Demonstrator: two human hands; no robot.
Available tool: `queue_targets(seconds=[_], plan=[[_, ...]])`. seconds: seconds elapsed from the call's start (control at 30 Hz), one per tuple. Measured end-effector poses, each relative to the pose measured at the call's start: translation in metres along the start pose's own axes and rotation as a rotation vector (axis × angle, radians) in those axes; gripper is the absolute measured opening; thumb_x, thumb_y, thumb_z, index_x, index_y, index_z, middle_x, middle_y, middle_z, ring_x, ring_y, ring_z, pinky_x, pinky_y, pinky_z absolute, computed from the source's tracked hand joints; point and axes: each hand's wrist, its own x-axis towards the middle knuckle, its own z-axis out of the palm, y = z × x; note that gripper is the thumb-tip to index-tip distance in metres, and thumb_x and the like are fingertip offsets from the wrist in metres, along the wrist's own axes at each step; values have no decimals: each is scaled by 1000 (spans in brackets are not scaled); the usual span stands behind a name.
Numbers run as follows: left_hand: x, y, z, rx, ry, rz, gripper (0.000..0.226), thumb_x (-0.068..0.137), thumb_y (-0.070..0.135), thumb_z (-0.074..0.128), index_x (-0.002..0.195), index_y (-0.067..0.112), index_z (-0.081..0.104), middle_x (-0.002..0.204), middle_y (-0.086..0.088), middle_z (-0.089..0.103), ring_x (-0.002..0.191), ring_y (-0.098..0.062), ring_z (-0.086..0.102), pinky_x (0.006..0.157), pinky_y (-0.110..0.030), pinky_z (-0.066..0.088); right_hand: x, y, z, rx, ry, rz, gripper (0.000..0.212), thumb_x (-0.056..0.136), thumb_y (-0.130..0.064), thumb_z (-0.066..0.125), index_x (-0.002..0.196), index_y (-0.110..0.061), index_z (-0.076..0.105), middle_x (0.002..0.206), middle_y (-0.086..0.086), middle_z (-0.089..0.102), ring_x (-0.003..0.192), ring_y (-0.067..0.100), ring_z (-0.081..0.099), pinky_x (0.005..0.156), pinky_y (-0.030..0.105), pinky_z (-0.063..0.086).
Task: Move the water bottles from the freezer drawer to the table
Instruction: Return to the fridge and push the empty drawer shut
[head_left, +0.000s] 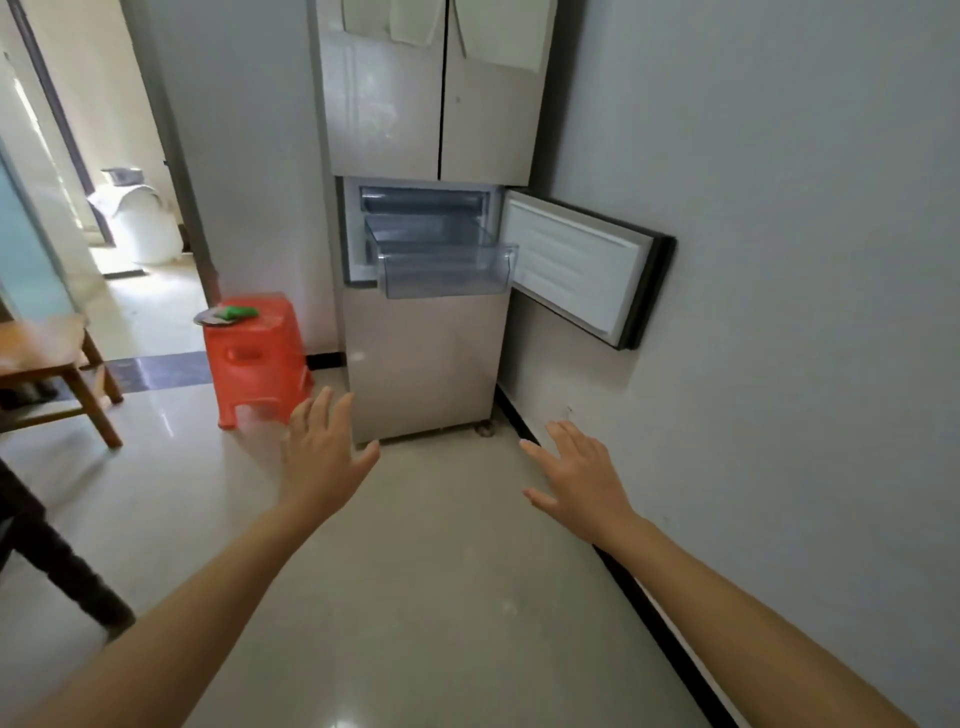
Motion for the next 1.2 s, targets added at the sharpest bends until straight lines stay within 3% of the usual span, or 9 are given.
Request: queue_targets(seconds=[0.27, 0.47, 0.57, 0.77, 0.83, 0.87, 0.93, 1.1, 1.2], plan=[[141, 8, 73, -25, -25, -25, 64, 80, 26, 67, 135, 6, 41, 146, -20, 31, 133, -41, 23, 105, -53, 25, 127, 85, 38, -30, -79, 22, 69, 44, -43, 87, 105, -20, 64, 107, 15, 66, 99, 32, 65, 67, 40, 55], [200, 2, 130, 17, -118, -40, 62, 61, 32, 66, 114, -1, 61, 122, -28, 56, 109, -51, 52, 77, -61, 46, 182, 123, 104, -16, -199, 26, 71, 42, -54, 85, 104, -24, 67, 108, 9, 67, 99, 26, 66, 70, 35, 55], [232, 1, 153, 33, -80, -83, 63, 68, 22, 78, 122, 0, 55, 132, -27, 48, 121, -49, 42, 89, -60, 40, 217, 145, 128, -41, -201, 42, 70, 41, -56, 84, 103, -25, 69, 106, 8, 68, 97, 25, 67, 68, 33, 55], [327, 19, 199, 129, -25, -70, 65, 77, 28, 70, 133, 5, 45, 144, -20, 37, 132, -42, 30, 101, -55, 32, 311, 203, 172, -13, -220, 36, 70, 47, -55, 83, 108, -24, 67, 112, 12, 67, 101, 28, 66, 71, 37, 55], [364, 29, 214, 151, 6, -77, 66, 80, 30, 67, 136, 6, 42, 146, -19, 34, 134, -41, 27, 103, -54, 30, 351, 227, 181, 108, -178, 39, 68, 69, -50, 72, 128, -20, 53, 135, 20, 47, 124, 34, 48, 91, 47, 45], [379, 34, 219, 162, -5, -90, 67, 83, 33, 63, 139, 8, 37, 149, -17, 29, 137, -39, 22, 106, -52, 27, 368, 235, 183, 152, -210, 38, 66, 82, -48, 60, 139, -22, 37, 148, 18, 28, 137, 32, 28, 105, 46, 32], [409, 42, 233, 184, 1, -115, 67, 86, 37, 57, 143, 13, 29, 153, -13, 20, 141, -33, 14, 110, -47, 23, 400, 256, 198, 216, -253, 31, 63, 93, -47, 41, 146, -28, 14, 156, 7, 3, 144, 23, 1, 114, 39, 12], [457, 43, 264, 261, 19, -122, 70, 68, 28, 79, 127, 4, 52, 136, -24, 46, 124, -46, 42, 90, -58, 43, 468, 284, 229, 262, -259, -24, 63, 94, -47, 37, 147, -28, 9, 156, 6, -1, 144, 21, -4, 115, 39, 7], [480, 39, 283, 320, 9, -142, 76, 59, 28, 85, 124, 2, 55, 131, -25, 51, 117, -47, 49, 85, -57, 46, 501, 288, 253, 301, -289, -56, 63, 94, -47, 38, 147, -28, 9, 156, 6, 0, 144, 22, -4, 115, 39, 6]])
